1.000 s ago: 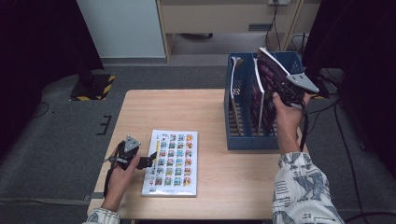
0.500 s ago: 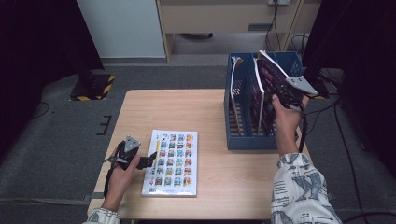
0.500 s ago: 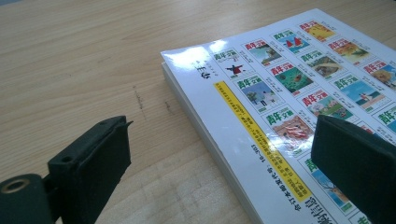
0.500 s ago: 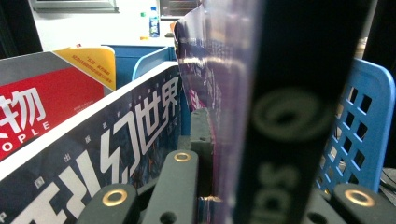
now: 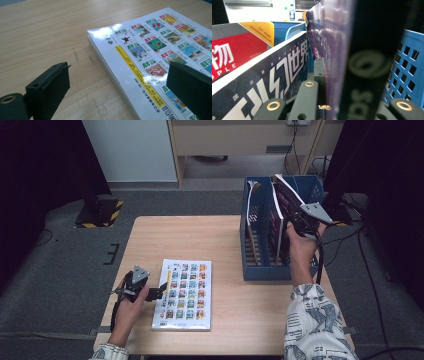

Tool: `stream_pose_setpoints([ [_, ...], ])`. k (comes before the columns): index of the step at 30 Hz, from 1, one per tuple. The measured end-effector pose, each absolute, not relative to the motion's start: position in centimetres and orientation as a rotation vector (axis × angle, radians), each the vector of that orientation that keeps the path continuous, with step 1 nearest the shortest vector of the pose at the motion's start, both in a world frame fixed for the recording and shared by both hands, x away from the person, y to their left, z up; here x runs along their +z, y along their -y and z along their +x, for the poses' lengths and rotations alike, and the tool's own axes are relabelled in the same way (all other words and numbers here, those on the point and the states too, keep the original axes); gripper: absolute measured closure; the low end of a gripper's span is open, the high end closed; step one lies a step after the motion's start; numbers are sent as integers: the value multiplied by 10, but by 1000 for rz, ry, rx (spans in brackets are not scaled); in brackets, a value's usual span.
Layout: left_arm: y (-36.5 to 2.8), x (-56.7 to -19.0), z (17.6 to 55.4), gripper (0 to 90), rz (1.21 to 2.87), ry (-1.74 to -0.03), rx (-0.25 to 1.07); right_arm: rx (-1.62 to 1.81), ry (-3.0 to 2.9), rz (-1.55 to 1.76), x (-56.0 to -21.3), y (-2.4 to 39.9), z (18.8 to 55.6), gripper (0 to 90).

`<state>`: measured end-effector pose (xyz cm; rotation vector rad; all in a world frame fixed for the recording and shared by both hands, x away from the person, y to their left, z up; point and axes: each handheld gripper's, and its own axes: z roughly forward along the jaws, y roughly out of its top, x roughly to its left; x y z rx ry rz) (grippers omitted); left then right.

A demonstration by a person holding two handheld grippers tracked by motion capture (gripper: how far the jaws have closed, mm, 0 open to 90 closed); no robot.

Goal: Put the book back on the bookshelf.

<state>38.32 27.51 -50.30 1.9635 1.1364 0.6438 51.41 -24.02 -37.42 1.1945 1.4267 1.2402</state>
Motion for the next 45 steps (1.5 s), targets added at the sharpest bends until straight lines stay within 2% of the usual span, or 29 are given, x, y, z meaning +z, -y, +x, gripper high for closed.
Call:
stream_pose_setpoints([
  [45, -275, -503, 385, 45, 1962, -1125, 643, 1213, -1470, 1168, -407, 234, 525, 840],
])
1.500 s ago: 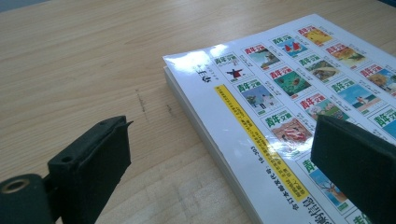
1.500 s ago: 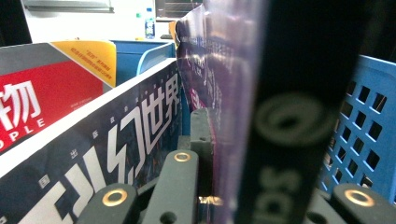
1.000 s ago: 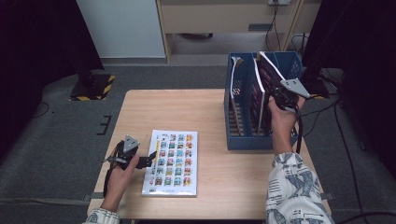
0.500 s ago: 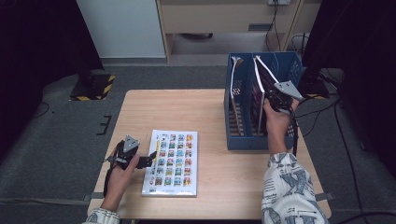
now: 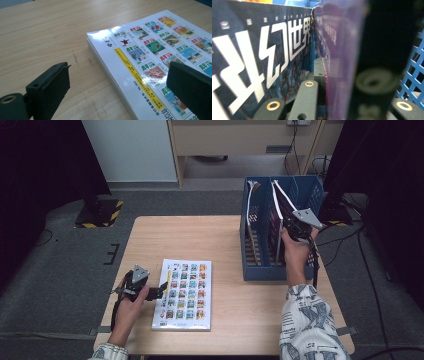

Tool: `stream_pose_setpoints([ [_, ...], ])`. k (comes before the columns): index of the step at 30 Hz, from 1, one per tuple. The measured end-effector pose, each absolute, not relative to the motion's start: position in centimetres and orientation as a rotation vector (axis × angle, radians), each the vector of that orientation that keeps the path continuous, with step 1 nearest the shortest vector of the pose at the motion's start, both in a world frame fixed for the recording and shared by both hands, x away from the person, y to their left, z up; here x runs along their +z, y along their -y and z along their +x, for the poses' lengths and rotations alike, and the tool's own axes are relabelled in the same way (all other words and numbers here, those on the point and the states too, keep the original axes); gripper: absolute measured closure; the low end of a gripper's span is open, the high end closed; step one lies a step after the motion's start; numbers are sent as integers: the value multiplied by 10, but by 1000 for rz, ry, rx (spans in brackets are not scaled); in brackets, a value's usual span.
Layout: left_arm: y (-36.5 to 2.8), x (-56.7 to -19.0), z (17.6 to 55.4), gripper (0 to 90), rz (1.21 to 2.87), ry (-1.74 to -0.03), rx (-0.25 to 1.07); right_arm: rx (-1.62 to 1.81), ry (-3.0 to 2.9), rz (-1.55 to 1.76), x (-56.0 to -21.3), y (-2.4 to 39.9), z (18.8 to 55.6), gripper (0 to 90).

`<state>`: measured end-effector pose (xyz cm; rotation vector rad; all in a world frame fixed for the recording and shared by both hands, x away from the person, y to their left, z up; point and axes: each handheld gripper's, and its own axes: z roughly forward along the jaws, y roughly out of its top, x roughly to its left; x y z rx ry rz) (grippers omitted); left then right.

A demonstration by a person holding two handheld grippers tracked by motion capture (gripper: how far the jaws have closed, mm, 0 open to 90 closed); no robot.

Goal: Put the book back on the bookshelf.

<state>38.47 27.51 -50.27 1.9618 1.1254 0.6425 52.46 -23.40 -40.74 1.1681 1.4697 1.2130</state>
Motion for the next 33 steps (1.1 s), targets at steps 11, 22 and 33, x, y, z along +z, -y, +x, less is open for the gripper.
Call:
stream_pose_setpoints([
  [11, -275, -502, 384, 45, 1959, -1128, 646, 1238, -1540, 1150, -407, 230, 514, 803],
  [22, -274, -502, 384, 45, 1962, -1127, 647, 1218, -1558, 1138, -405, 232, 507, 696],
  [33, -274, -502, 383, 45, 1968, -1123, 647, 1204, -1557, 1152, -406, 236, 493, 562],
])
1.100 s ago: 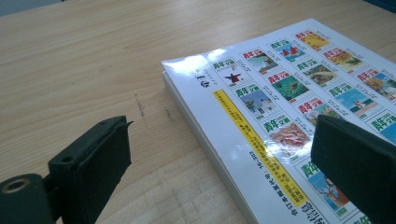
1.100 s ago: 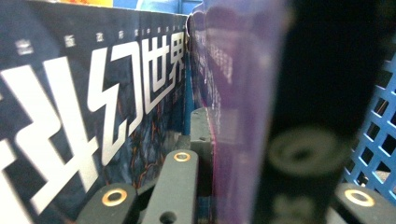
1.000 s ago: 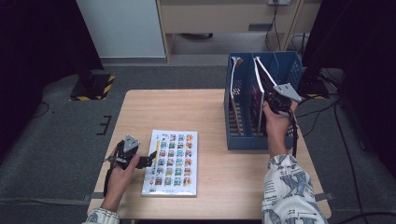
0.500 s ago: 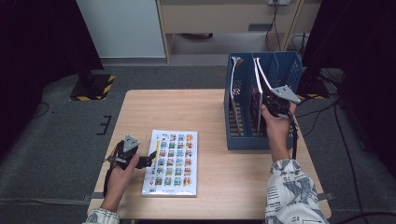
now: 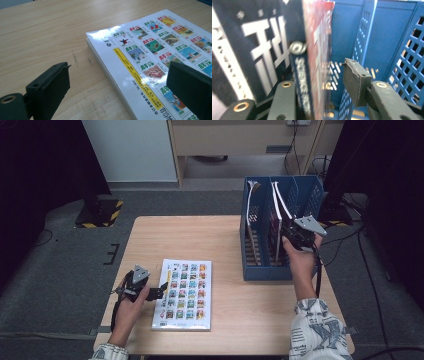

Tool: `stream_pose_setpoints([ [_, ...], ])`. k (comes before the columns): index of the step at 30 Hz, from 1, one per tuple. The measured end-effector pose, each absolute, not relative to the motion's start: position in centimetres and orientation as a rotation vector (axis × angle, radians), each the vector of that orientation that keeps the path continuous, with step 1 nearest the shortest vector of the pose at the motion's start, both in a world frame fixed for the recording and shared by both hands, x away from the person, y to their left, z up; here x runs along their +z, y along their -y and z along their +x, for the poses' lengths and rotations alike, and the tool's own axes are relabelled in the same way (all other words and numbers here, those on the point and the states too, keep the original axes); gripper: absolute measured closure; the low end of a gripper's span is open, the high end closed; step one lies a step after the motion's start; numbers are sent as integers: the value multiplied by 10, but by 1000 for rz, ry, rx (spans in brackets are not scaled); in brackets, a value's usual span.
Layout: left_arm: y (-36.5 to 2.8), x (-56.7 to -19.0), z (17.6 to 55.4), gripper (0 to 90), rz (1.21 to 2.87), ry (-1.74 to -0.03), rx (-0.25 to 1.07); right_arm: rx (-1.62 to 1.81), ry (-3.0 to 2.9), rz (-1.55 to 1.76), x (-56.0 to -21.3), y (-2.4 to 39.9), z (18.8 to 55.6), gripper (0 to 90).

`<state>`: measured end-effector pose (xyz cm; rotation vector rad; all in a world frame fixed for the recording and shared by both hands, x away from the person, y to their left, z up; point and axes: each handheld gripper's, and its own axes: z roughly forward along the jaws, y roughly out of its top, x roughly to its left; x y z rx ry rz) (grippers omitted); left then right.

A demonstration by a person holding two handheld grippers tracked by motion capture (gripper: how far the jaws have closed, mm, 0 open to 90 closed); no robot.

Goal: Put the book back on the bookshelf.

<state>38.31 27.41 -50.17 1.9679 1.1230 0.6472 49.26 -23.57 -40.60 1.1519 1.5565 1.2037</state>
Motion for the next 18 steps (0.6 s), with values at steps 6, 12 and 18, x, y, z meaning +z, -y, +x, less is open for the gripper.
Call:
stream_pose_setpoints([
  [6, -275, -502, 384, 45, 1964, -1129, 647, 1217, -1549, 1162, -410, 234, 485, 550],
  [12, -275, -502, 383, 45, 1957, -1124, 648, 1225, -1537, 1192, -418, 233, 478, 562],
  [18, -275, -503, 384, 45, 1958, -1136, 648, 1222, -1557, 1189, -426, 237, 469, 601],
])
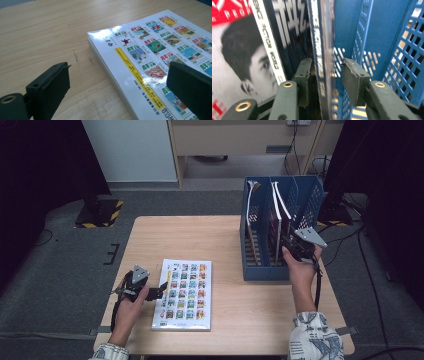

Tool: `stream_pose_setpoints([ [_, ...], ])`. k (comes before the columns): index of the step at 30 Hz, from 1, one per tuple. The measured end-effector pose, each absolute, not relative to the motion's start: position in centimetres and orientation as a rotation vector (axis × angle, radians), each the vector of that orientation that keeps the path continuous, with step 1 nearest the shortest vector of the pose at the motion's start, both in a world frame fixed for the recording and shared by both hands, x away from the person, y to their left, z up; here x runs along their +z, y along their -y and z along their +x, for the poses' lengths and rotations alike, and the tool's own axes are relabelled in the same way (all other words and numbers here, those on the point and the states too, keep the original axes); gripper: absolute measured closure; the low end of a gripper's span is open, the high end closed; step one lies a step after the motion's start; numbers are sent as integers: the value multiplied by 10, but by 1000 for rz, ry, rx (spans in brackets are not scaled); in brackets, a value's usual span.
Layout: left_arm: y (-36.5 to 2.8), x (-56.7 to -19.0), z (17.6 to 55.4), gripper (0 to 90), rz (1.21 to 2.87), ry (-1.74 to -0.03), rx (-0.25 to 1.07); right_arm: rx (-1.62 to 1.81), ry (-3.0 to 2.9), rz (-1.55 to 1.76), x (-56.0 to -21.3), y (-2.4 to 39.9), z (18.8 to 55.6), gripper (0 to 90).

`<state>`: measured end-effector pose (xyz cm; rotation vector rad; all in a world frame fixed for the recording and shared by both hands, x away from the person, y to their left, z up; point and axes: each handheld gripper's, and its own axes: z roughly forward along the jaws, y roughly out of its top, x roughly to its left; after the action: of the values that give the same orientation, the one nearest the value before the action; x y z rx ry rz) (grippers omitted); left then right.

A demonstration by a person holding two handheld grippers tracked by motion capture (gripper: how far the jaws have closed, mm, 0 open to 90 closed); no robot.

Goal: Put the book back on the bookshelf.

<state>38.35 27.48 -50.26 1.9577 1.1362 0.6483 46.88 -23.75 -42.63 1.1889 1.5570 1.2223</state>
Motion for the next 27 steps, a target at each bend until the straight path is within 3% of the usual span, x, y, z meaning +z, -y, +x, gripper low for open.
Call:
stream_pose_setpoints([
  [17, -275, -502, 385, 47, 1940, -1135, 637, 1228, -1593, 1122, -422, 236, 452, 770],
  [27, -275, -500, 384, 47, 1935, -1130, 641, 1240, -1600, 1092, -417, 236, 446, 800],
])
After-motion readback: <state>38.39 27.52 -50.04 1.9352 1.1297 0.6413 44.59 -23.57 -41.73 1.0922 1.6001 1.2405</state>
